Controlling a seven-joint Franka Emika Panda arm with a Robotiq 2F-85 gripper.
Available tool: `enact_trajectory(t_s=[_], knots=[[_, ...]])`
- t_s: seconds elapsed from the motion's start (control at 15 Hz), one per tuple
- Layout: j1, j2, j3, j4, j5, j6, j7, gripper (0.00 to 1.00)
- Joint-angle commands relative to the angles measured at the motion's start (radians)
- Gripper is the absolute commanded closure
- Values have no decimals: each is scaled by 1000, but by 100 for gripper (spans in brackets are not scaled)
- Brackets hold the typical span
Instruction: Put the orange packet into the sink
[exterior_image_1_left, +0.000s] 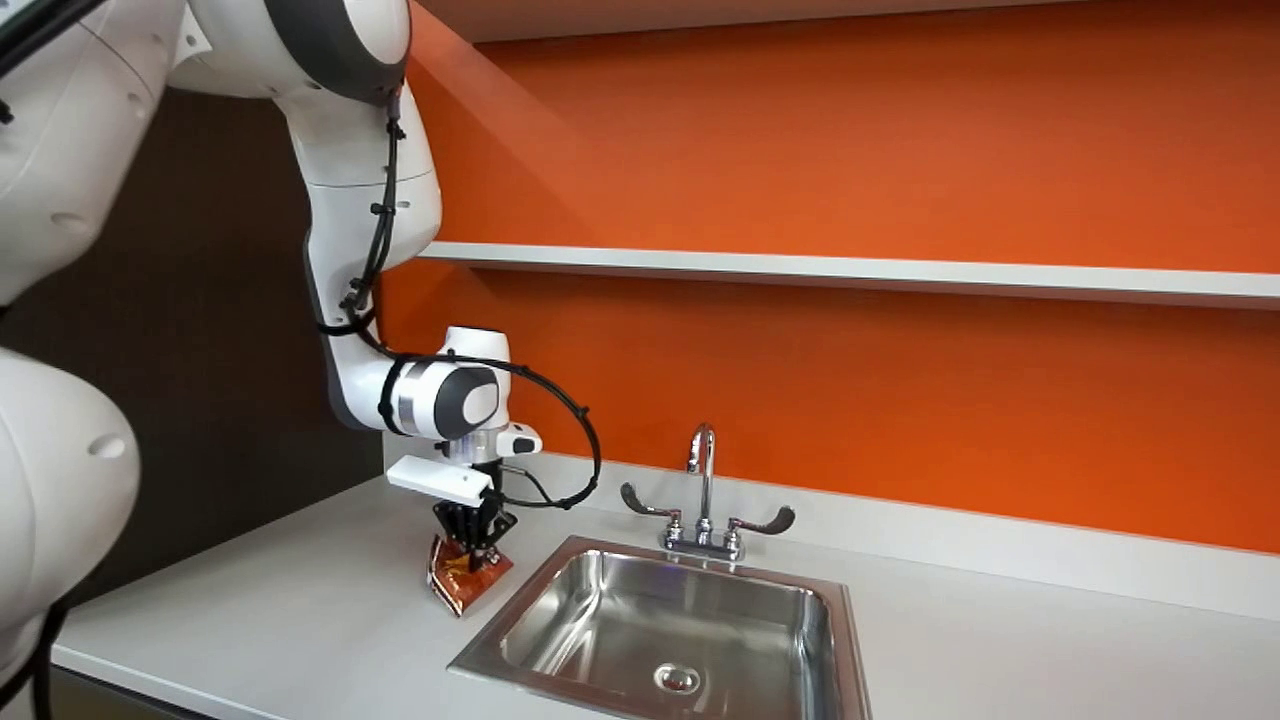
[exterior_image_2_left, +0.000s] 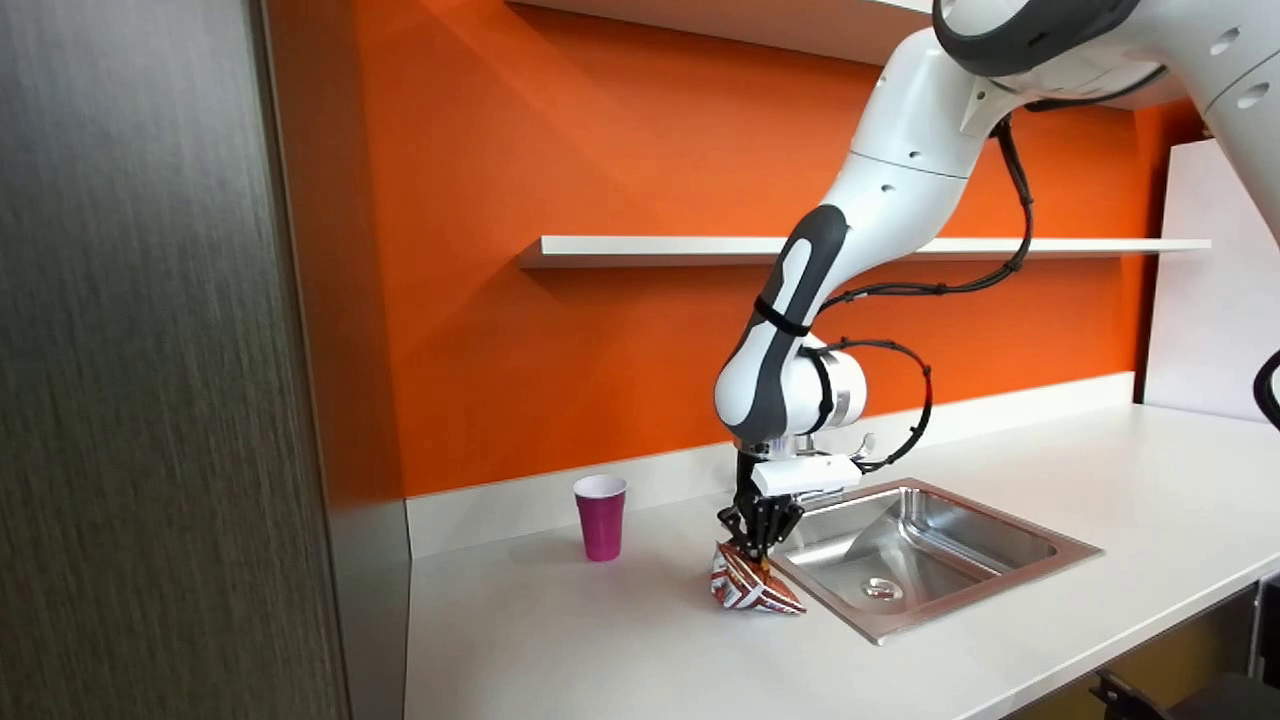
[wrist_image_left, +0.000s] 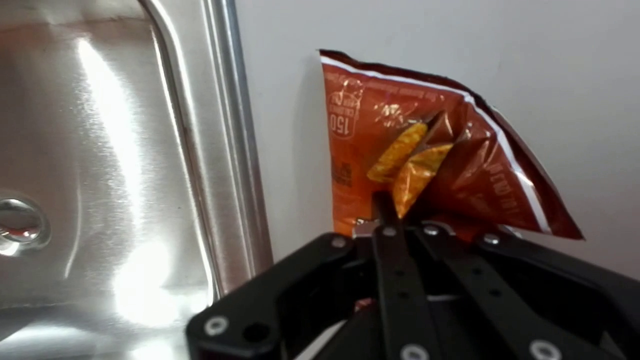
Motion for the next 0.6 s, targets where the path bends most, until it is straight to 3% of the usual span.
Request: enact_trajectory(t_s=[0.0,0.53], knots=[[-10,2,5,1,-11,3,19,100],[-2,-135,-65,-7,-100,-32,25,100]])
